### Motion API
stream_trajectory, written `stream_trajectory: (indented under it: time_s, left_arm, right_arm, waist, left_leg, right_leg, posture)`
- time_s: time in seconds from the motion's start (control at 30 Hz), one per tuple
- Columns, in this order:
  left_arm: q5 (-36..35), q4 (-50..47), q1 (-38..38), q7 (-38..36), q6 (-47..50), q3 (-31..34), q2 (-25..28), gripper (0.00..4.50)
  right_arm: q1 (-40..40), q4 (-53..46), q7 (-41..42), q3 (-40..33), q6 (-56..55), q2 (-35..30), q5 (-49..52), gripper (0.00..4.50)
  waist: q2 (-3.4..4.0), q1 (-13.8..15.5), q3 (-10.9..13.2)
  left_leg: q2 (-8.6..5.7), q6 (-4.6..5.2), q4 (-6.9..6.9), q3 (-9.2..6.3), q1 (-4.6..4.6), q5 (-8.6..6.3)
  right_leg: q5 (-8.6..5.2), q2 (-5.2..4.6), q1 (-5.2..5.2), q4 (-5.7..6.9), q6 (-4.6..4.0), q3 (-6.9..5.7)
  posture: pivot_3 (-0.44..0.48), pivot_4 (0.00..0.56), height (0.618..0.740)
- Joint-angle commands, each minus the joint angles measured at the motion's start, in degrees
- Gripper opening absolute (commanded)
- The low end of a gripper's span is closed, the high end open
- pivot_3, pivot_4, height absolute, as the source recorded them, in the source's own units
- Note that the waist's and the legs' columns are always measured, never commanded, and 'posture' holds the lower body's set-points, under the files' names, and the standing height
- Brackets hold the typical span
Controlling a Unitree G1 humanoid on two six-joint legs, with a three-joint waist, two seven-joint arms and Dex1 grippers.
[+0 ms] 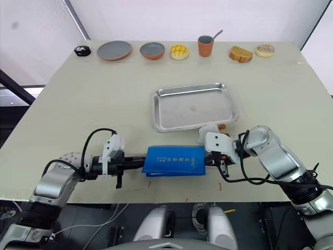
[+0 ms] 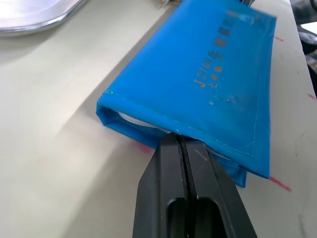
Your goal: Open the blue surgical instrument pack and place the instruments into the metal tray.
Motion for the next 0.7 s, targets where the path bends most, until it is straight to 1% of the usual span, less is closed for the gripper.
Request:
stream_trajectory:
  time_s: [0.03,0.2,0.43,0.53,0.7]
  left_arm:
    - [1.0,-0.6,-1.1,-2.8,-1.4,-3.1,-0.3,0.0]
    - [1.9,-1.9,-3.9,-3.6,-0.2,-6.1,-2.0,0.0]
    - [2.8,-1.6,-6.1,-4.0,0.5,-7.4,-2.8,0.0]
    - [4.1,-1.4,-6.9,-3.5,-0.4,-8.4,-3.6,0.0]
    - [4.2,-2.1,-7.0,-3.4,0.0,-9.0,-4.6,0.0]
  right_arm:
    - [1.4,-5.5,-1.4,-3.1,2.6,-1.6,3.0,0.05]
    - [3.4,-9.1,-3.7,-3.9,5.6,-2.7,4.8,0.05]
    - [7.3,-12.3,-5.9,-4.6,7.1,-5.2,5.4,0.05]
    - [10.4,-12.5,-6.8,-5.5,5.7,-7.3,4.5,0.05]
    - [12.4,-12.6,-8.1,-6.1,4.7,-7.7,5.1,0.05]
  waist:
    - [0.0,0.0,0.0]
    - [0.0,0.0,0.0]
    - [-0.01,0.0,0.0]
    - [-0.01,0.2,0.0]
    - [-0.01,-0.1,0.0]
  left_leg:
    - [-0.01,0.0,0.0,0.0,0.0,0.0]
    - [-0.07,0.0,0.01,0.01,-0.01,0.0]
    - [-0.09,0.01,0.05,-0.03,-0.04,0.0]
    - [-0.11,0.01,0.06,-0.04,-0.05,0.0]
    - [-0.12,0.01,0.08,-0.04,-0.05,0.0]
  right_leg:
    - [0.0,-0.02,0.0,-0.01,0.0,0.0]
    - [0.0,-0.01,0.0,0.0,0.01,0.01]
    - [0.0,-0.02,0.02,-0.01,0.02,0.0]
    - [0.0,-0.02,0.02,0.0,0.02,-0.01]
    - [0.0,0.0,0.02,0.0,0.03,-0.01]
  posture:
    - [0.0,0.15,0.74]
    - [0.0,0.15,0.74]
    - [0.0,0.15,0.74]
    - [0.0,0.15,0.74]
    - [0.0,0.15,0.74]
